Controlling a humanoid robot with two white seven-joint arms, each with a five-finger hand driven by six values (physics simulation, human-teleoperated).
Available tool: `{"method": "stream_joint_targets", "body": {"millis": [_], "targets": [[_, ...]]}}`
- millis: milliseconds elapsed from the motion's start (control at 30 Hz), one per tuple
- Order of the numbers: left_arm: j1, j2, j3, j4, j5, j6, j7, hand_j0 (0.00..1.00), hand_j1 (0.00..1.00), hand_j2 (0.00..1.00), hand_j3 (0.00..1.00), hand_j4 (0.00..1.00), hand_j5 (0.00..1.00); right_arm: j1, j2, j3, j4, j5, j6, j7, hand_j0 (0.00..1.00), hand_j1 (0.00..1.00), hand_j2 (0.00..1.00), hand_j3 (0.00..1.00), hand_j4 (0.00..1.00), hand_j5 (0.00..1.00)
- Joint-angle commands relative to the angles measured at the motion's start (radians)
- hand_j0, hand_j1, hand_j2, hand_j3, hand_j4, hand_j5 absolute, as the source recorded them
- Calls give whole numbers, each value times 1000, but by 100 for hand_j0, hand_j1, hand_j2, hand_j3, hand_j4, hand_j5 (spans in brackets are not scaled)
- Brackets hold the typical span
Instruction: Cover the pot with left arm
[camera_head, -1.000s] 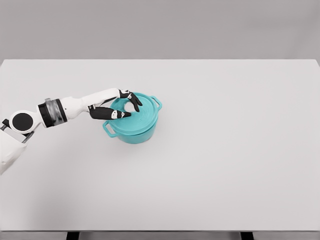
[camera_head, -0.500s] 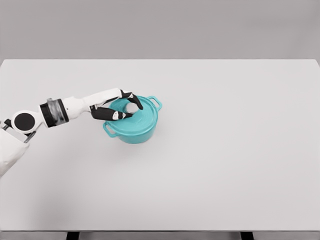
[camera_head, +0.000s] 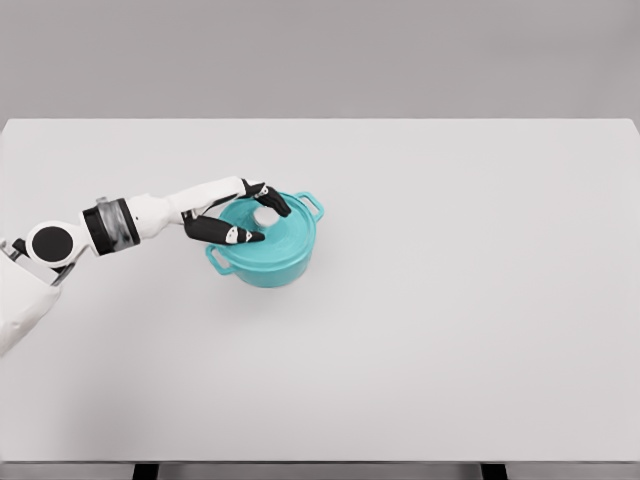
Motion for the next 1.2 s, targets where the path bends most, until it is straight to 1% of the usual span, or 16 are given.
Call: {"method": "stream_joint_targets", "body": {"millis": [0,33,100,200,567,767,833,867,933,1033,1100,1133,1167], "targets": [[0,0,0,-1,6,1,1,71,71,71,71,71,71,0,0,1,0,1,0,0,100,100,100,100,100,100],[0,0,0,-1,6,1,1,71,71,71,71,71,71,0,0,1,0,1,0,0,100,100,100,100,100,100],[-2,0,0,-1,6,2,1,76,76,76,76,76,76,0,0,1,0,-1,0,0,100,100,100,100,100,100],[0,0,0,-1,6,-1,1,80,80,80,80,80,80,0,0,1,0,-1,0,0,100,100,100,100,100,100],[-3,2,3,-2,11,-2,1,80,80,80,80,80,80,0,0,-1,0,1,0,0,100,100,100,100,100,100],[0,11,13,-11,26,-2,-2,82,82,82,82,82,82,0,0,-1,0,1,0,0,100,100,100,100,100,100],[0,18,13,-20,48,-2,-8,83,83,83,83,83,83,0,0,1,0,1,0,0,100,100,100,100,100,100],[0,38,14,-36,60,-2,-8,84,84,84,84,84,84,0,0,1,0,1,0,0,100,100,100,100,100,100],[0,71,16,-62,85,-2,-8,89,89,89,89,89,89,0,0,1,0,1,0,0,100,100,100,100,100,100],[3,130,17,-82,114,-2,-10,100,100,100,100,100,100,0,0,-1,0,-1,0,0,100,100,100,100,100,100],[5,202,19,-89,158,-24,-7,100,100,100,100,100,100,0,0,1,0,-1,0,0,100,100,100,100,100,100],[11,267,20,-89,183,-80,-8,100,100,100,100,100,100,0,0,-1,0,1,0,0,100,100,100,100,100,100],[15,308,37,-89,186,-123,-8,100,100,100,100,100,100,0,0,-1,0,1,0,0,100,100,100,100,100,100]]}}
